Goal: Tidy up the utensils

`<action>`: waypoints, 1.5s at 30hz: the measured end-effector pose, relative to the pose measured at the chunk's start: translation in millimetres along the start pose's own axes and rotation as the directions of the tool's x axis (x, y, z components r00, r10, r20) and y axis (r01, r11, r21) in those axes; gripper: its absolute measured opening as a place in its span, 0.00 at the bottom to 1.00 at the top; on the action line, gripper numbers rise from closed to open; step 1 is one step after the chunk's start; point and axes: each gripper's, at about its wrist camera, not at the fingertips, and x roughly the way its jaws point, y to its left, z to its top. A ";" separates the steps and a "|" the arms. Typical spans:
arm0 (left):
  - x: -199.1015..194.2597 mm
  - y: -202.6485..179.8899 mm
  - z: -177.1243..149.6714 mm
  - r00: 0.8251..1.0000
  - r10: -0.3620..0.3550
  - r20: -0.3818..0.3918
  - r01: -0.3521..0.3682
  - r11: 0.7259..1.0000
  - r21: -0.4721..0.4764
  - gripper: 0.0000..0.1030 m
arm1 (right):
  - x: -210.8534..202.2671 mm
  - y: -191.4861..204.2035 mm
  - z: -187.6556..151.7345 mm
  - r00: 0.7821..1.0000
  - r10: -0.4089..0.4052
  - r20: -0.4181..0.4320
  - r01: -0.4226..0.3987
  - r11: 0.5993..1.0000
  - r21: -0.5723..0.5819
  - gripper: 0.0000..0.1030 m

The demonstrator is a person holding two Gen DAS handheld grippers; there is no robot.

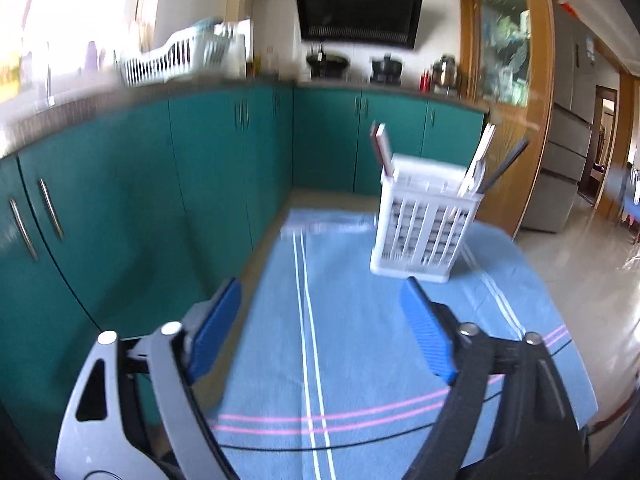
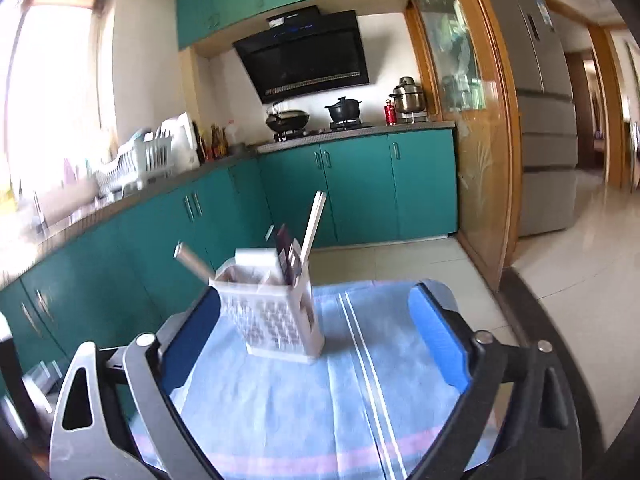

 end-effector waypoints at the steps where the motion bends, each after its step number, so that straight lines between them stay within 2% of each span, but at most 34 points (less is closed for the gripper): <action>1: -7.8 -3.7 1.7 1.000 0.002 0.019 -0.002 1.000 0.008 0.85 | -3.9 6.8 -5.5 1.000 -0.020 -0.002 0.020 0.999 -0.028 0.92; 2: -15.7 -7.2 3.0 0.999 0.004 0.039 -0.004 1.000 0.015 0.87 | -10.9 17.8 -14.3 0.999 -0.053 -0.004 0.053 0.996 -0.074 0.92; 4: -32.6 -15.2 3.7 0.997 0.016 0.069 -0.018 0.999 0.029 0.96 | -20.9 32.0 -24.7 0.997 -0.081 -0.008 0.079 0.989 -0.127 0.97; 9: -62.4 -21.9 2.1 0.996 0.000 0.094 -0.003 0.999 0.038 0.96 | -41.1 59.5 -45.7 0.992 -0.127 -0.018 0.120 0.970 -0.209 0.97; 16: -94.0 -27.1 -5.3 0.992 0.008 0.126 -0.016 0.998 0.063 0.96 | -70.8 63.8 -53.4 0.987 -0.156 0.028 0.158 0.969 -0.189 0.97; 22: -113.1 -28.1 -11.0 0.990 0.014 0.143 -0.026 0.997 0.077 0.96 | -89.4 59.7 -58.5 0.990 -0.139 0.028 0.142 0.976 -0.162 0.97; 45: -133.0 -15.4 -25.3 0.990 0.023 0.142 -0.034 0.997 0.072 0.96 | -113.6 79.3 -71.2 0.992 -0.116 0.040 0.121 0.978 -0.171 0.97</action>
